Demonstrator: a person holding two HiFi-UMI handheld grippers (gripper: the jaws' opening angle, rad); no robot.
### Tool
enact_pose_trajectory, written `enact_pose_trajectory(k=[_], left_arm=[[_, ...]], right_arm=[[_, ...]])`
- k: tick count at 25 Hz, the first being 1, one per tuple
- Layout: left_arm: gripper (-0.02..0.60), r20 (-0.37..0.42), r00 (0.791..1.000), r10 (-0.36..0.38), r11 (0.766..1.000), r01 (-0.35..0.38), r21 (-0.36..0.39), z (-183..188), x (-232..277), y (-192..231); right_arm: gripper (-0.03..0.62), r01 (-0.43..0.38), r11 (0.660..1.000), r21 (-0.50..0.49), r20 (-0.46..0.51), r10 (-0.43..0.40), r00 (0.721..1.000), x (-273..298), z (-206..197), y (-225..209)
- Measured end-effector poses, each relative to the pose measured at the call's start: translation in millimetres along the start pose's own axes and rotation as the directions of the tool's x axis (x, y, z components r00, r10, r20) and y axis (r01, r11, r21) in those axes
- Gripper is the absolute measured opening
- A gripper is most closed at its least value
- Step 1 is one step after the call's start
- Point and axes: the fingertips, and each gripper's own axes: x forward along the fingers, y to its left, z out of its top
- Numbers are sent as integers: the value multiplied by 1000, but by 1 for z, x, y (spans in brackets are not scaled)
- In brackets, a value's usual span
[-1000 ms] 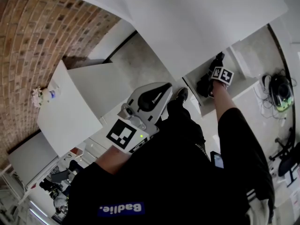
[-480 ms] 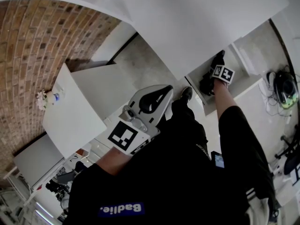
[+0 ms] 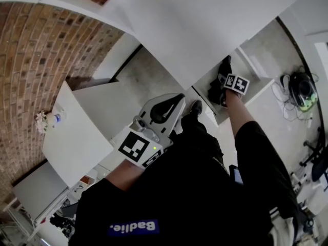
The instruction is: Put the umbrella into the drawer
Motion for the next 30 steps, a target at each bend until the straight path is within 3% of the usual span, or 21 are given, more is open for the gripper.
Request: enact_pose_trajectory(k=[6, 12, 20, 30], left_arm=[[2, 25, 994, -104, 995, 104, 2, 3, -14, -14], [2, 36, 975, -220, 975, 219, 22, 1, -36, -34], [2, 42, 942, -334, 942, 332, 40, -3, -70, -55], [2, 43, 894, -446, 891, 440, 108, -3, -107, -88]], right_arm=[[282, -62, 998, -5, 113, 63, 992, -55, 12, 31], [277, -134, 991, -23, 230, 136, 964, -123, 5, 66], [241, -190, 981, -35, 375, 189, 907, -215, -24, 102], [176, -216, 957, -192, 499, 285, 818, -308, -54, 168]])
